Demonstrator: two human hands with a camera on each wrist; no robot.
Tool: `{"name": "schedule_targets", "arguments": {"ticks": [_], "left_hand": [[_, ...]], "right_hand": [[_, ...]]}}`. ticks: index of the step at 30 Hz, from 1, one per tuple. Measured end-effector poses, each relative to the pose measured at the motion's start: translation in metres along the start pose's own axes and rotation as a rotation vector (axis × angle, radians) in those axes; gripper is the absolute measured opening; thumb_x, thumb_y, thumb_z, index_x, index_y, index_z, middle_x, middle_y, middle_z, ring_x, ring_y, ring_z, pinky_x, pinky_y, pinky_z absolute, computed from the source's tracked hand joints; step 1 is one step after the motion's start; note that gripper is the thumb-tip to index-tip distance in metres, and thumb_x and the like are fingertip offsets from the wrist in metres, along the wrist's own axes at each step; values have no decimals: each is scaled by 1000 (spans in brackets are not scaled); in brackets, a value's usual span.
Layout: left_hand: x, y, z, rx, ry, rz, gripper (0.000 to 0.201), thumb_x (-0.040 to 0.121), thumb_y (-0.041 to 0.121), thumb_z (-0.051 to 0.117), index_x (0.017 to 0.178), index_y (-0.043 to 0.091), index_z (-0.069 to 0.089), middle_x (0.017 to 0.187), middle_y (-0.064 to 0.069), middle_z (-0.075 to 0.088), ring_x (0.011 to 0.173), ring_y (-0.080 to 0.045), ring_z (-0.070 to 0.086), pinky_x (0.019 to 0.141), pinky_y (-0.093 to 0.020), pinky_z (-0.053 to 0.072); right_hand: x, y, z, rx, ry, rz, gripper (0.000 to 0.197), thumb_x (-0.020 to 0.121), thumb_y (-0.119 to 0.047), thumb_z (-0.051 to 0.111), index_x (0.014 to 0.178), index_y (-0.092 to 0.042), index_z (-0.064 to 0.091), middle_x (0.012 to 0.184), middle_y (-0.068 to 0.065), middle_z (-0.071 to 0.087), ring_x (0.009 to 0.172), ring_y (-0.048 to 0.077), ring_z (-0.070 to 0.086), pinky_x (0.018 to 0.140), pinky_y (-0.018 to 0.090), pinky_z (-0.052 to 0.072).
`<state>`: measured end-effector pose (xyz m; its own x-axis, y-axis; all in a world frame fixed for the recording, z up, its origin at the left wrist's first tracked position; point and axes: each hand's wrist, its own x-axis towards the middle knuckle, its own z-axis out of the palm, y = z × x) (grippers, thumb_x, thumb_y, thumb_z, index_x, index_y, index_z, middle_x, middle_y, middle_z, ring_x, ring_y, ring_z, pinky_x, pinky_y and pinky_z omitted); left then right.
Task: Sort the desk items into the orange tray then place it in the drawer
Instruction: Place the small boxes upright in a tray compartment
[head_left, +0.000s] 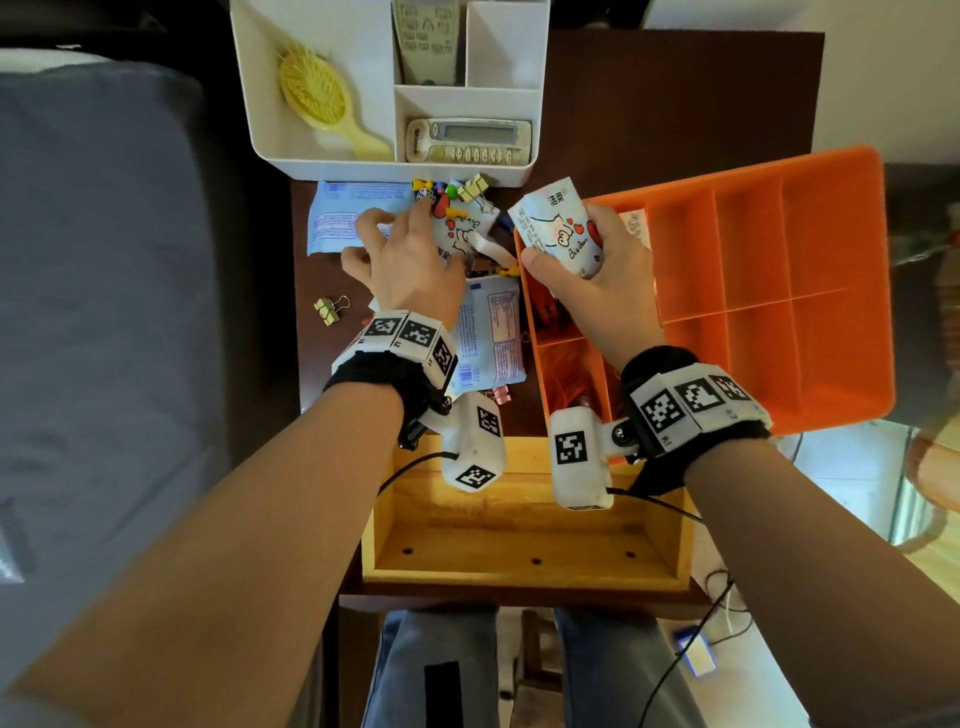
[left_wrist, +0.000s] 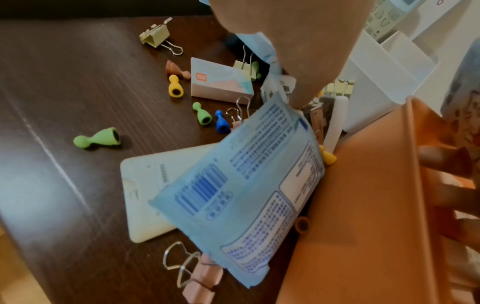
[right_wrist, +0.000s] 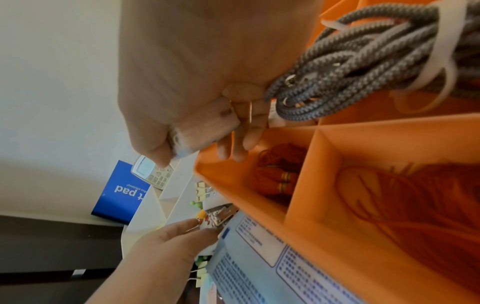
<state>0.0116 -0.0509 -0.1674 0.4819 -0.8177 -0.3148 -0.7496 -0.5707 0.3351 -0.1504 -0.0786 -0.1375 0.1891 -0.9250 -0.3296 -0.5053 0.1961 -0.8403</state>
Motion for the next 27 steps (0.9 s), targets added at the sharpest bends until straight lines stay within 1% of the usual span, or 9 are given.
{"name": "schedule_targets", "arguments": {"ticks": [3,6,9,12,15,18,21,25,27], "left_hand": [[1,2,-1,12,8,-5,53,80,33,65,127,17,47,123,1,59,130,-24,28,97,-45,19],[1,2,-1,20,12,-15,51,79,35,66,122,14,49,117,-3,61,127,-25,30,97,-45,20],[1,2,0,45,7,0,49,81,35,64,121,12,50,117,-6,61,125,-27,32,97,-46,21],[1,4,-1,32,14,-14,47,79,32,66,118,10,50,113,-6,62,124,-27,33,98,-46,21],[1,6,-1,-18,12,-14,47,76,27,69,113,10,48,106,-4,61,124,-27,33,95,-44,22],[0,5,0,-63,16,-7,47,76,26,68,113,9,45,106,-4,62,122,-27,33,90,-42,23],[-2,3,0,-99,38,-20,46,79,28,64,117,12,45,114,-1,61,120,-27,34,87,-40,23],[-5,-2,0,-184,63,-45,44,83,33,60,120,14,47,120,0,59,119,-26,35,78,-34,16],[-7,-3,-2,-201,85,-49,43,85,34,56,122,15,48,121,0,58,119,-27,36,80,-34,19]], "right_hand": [[0,1,2,-12,6,7,41,80,-35,70,113,-19,54,90,-19,59,83,1,61,67,17,52],[1,2,3,-16,9,8,42,79,-36,71,113,-18,54,90,-18,59,82,2,61,66,16,51],[1,3,3,-11,7,7,45,79,-37,70,116,-17,54,95,-14,61,85,4,61,67,18,52],[1,2,4,-14,9,9,46,80,-37,70,117,-16,54,98,-11,62,86,6,62,69,22,54],[0,1,5,-12,12,13,45,79,-38,70,115,-16,54,99,-8,63,87,8,62,71,29,56],[0,0,5,-13,14,17,44,79,-38,70,114,-17,54,101,-6,63,90,10,62,73,32,56],[-1,-1,4,-10,15,8,42,79,-36,70,114,-17,55,100,-7,63,89,9,62,72,28,54],[-1,-1,5,-28,18,-10,45,79,-38,69,115,-16,55,99,-6,63,87,8,62,69,22,52],[-2,-1,5,-34,12,-18,47,79,-39,69,117,-16,54,98,-7,63,84,6,61,65,17,49]]}}
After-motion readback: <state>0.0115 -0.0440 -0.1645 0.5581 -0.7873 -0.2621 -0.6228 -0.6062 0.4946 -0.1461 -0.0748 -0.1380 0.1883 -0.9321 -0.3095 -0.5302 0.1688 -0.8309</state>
